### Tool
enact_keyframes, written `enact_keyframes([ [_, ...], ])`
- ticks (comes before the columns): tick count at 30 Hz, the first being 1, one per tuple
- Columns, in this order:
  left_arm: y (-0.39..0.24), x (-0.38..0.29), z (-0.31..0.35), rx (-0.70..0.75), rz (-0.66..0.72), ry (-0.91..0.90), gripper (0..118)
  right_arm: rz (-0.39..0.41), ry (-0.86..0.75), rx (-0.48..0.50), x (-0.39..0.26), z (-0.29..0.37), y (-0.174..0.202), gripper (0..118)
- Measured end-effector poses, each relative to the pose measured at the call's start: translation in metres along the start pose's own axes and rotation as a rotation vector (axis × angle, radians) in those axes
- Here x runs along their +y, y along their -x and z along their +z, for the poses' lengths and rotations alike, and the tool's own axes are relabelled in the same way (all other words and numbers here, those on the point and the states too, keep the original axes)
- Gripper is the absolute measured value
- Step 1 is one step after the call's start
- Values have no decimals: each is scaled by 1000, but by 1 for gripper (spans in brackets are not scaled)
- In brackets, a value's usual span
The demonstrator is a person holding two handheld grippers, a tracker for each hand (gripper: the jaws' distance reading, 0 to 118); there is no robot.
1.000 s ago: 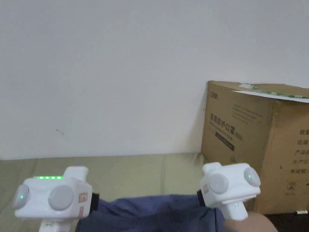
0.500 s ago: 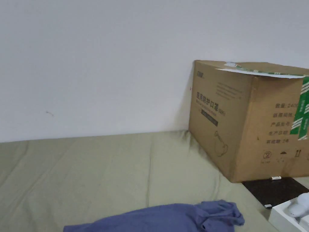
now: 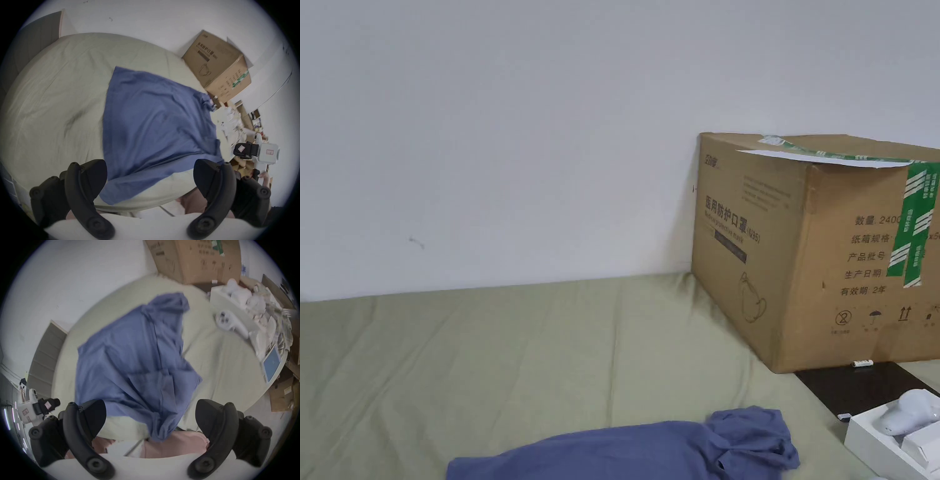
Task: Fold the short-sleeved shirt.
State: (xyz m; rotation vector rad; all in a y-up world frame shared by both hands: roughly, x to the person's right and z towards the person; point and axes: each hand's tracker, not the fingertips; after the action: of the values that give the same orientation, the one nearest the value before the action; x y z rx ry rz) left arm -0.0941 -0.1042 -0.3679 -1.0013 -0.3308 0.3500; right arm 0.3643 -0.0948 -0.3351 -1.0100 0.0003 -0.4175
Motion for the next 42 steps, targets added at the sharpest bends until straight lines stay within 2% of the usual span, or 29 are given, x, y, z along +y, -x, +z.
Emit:
enact_keyframes([
  [4,-25,14,42,-26,-23,-236,110,89,-309,91,11,63,29,111],
  [5,-32,16,53,-25,-34,-322,102,113,-402,122,9,77,38,109],
  [6,-38,16,63,-14,-56,-422,84,142,-504,153,6,88,46,105],
  [7,-42,12,69,-18,-86,-518,51,176,-592,173,2,95,53,88],
  [8,-45,6,75,-3,-128,-625,11,208,-680,171,-3,98,60,47],
  [9,-51,2,75,37,-169,-699,0,237,-748,143,-8,96,67,31],
  [10,-58,2,72,120,-198,-726,0,263,-774,106,-8,93,75,31],
  [11,-62,1,67,201,-214,-749,0,277,-780,43,-6,86,83,1],
  [12,-63,4,64,186,-219,-745,0,258,-813,36,-5,80,85,1],
  [14,-59,23,60,50,-216,-690,0,258,-750,112,2,68,85,1],
  [16,-53,56,42,146,-233,-604,0,243,-701,98,11,58,85,1],
  [18,-33,115,7,186,-206,-344,0,217,-664,88,18,46,79,1],
  [21,19,188,-67,27,-59,25,0,193,-607,85,27,28,69,1],
  [22,34,202,-91,50,-26,86,0,188,-592,83,30,21,67,1],
  [24,59,222,-132,188,-14,73,2,181,-543,79,35,5,62,1],
  [25,66,230,-149,251,-58,65,23,180,-525,75,37,-2,58,2],
  [26,74,236,-163,286,-70,47,87,178,-509,68,40,-10,57,1],
  [27,82,240,-176,318,-82,42,118,178,-491,60,42,-17,55,1],
  [29,92,242,-195,288,-83,59,112,171,-465,53,46,-30,52,1],
  [31,92,250,-215,265,-137,65,112,163,-452,45,49,-41,50,1],
  [34,92,240,-251,292,-259,155,118,154,-421,46,55,-51,54,1],
  [35,96,237,-267,343,-296,195,118,149,-413,47,56,-54,53,2],
  [36,100,225,-274,342,-295,177,118,146,-407,47,56,-57,52,1],
  [38,94,225,-267,339,-252,112,118,143,-397,42,55,-61,50,1],
  [40,86,220,-266,374,-283,120,118,138,-392,39,52,-63,47,1],
  [42,74,217,-249,379,-290,101,108,125,-387,41,49,-62,42,2],
])
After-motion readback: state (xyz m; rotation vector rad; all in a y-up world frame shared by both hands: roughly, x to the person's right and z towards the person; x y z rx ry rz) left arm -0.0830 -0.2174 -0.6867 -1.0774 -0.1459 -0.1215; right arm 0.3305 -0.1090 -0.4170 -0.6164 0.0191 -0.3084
